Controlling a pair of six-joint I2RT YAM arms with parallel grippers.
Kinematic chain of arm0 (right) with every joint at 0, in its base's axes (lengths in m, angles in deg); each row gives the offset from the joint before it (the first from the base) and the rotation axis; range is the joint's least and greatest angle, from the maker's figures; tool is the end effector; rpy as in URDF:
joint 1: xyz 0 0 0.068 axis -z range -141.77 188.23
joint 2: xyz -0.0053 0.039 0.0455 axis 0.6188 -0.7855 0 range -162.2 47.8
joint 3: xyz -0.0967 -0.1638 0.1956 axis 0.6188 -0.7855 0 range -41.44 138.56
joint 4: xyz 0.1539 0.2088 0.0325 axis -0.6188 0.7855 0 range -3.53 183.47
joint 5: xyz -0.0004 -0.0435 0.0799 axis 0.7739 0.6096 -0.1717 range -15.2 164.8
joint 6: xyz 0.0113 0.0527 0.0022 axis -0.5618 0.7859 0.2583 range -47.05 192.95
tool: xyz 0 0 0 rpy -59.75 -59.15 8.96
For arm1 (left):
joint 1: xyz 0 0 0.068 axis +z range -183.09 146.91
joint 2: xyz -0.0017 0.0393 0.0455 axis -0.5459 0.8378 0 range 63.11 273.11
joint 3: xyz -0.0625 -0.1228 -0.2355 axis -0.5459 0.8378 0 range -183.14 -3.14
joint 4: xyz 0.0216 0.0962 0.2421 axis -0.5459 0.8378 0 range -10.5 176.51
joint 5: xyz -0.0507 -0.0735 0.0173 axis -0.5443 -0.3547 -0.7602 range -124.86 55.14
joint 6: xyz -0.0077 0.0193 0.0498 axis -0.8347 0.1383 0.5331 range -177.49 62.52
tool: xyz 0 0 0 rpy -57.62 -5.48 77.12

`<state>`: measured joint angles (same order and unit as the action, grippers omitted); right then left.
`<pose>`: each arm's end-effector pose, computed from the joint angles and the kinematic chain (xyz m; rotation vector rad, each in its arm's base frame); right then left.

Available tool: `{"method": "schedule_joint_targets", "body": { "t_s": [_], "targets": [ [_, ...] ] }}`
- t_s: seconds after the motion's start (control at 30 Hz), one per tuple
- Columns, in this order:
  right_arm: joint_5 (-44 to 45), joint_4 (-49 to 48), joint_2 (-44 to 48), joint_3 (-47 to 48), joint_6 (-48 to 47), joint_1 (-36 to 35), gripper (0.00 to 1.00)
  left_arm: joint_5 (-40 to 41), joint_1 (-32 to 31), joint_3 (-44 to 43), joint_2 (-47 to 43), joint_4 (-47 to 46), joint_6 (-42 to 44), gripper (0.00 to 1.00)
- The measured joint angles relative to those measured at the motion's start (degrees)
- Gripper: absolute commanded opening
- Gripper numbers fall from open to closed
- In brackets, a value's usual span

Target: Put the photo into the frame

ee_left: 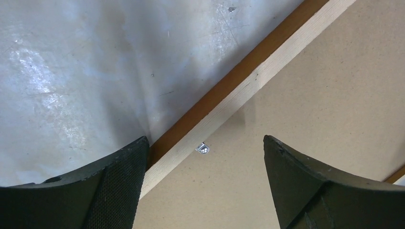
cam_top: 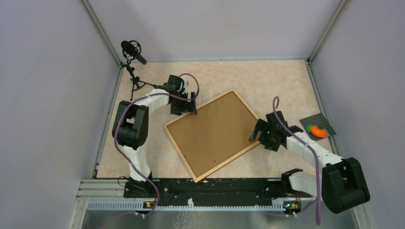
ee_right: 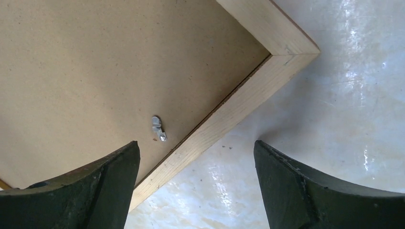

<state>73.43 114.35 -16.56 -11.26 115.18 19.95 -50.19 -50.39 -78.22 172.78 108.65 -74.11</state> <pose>0.1835 0.0615 0.1667 0.5541 2.6513 0.3676 0.3720 -0.1258 0.1753 0.1019 2.7305 -0.5375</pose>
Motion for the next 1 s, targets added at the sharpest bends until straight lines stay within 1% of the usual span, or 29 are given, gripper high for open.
{"method": "schedule_joint_targets", "body": {
  "t_s": [0.07,0.2,0.47,0.5,0.57,0.6,0.67,0.77,0.9,1.0],
  "targets": [
    [-0.42,-0.5,-0.68,0.26,-0.07,0.0,0.87,0.07,0.02,0.52,-0.2,-0.57,-0.46,0.92],
    [-0.79,-2.27,-3.34,1.64,-1.6,0.04,0.86,0.13,0.07,4.39,-2.78,-3.45,-1.92,0.92],
    [-0.81,-4.74,-15.5,10.51,-9.9,0.22,0.84,-0.15,0.39,16.61,-12.61,-3.8,-4.52,0.92],
    [-1.11,-5.2,-17.44,12.13,-11.19,0.31,0.82,-0.04,0.44,18.01,-13.9,-3.65,-4.68,0.92],
    [-1.64,-5.75,-20.7,15.06,-12.9,0.37,0.75,0.31,0.42,20.28,-16.0,-3.21,-4.79,0.92],
    [-1.77,-5.79,-22.4,16.65,-13.77,0.35,0.73,0.61,0.39,21.33,-17.0,-2.97,-4.96,0.92],
    [-1.77,-5.49,-23.93,18.29,-14.73,0.35,0.7,1.4,0.28,22.51,-18.29,-2.14,-5.18,0.92],
    [-1.46,-3.82,-24.2,18.84,-15.96,-0.07,0.7,2.16,0.26,22.82,-18.67,-1.62,-5.53,0.92],
    [1.16,-0.35,-24.22,19.04,-16.85,-3.17,0.69,2.56,0.04,22.91,-18.67,-1.73,-5.6,0.92],
    [2.69,0.57,-24.3,19.23,-16.96,-5.03,0.64,2.58,0.02,22.93,-18.67,-1.75,-5.57,0.92]
  ]
}}
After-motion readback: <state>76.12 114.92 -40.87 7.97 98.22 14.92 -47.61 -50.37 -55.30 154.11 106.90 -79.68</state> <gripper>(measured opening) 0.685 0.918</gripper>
